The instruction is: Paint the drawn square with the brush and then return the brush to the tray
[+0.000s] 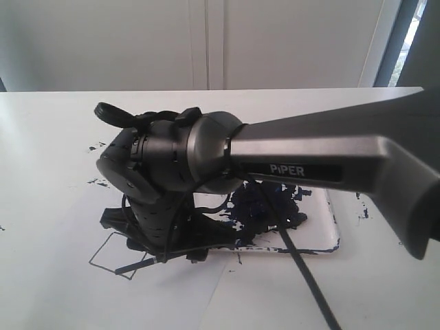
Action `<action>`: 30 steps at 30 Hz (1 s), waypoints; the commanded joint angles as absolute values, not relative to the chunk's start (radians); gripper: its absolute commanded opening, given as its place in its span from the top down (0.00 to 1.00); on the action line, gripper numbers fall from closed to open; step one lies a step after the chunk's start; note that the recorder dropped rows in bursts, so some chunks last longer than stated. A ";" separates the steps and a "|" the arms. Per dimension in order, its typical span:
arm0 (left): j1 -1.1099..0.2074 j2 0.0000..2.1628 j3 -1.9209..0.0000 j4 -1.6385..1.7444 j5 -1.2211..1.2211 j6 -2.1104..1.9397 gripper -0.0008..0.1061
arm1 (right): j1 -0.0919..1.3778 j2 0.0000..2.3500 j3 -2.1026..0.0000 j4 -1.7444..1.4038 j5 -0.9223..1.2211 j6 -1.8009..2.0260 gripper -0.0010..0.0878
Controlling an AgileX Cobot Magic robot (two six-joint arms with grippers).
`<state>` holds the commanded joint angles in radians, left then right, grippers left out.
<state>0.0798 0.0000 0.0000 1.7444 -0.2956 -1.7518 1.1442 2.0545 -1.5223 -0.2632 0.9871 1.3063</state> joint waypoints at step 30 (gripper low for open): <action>0.080 0.000 0.000 1.744 -0.296 -1.752 0.99 | 1.144 2.121 -1.522 -0.310 0.877 1.416 0.40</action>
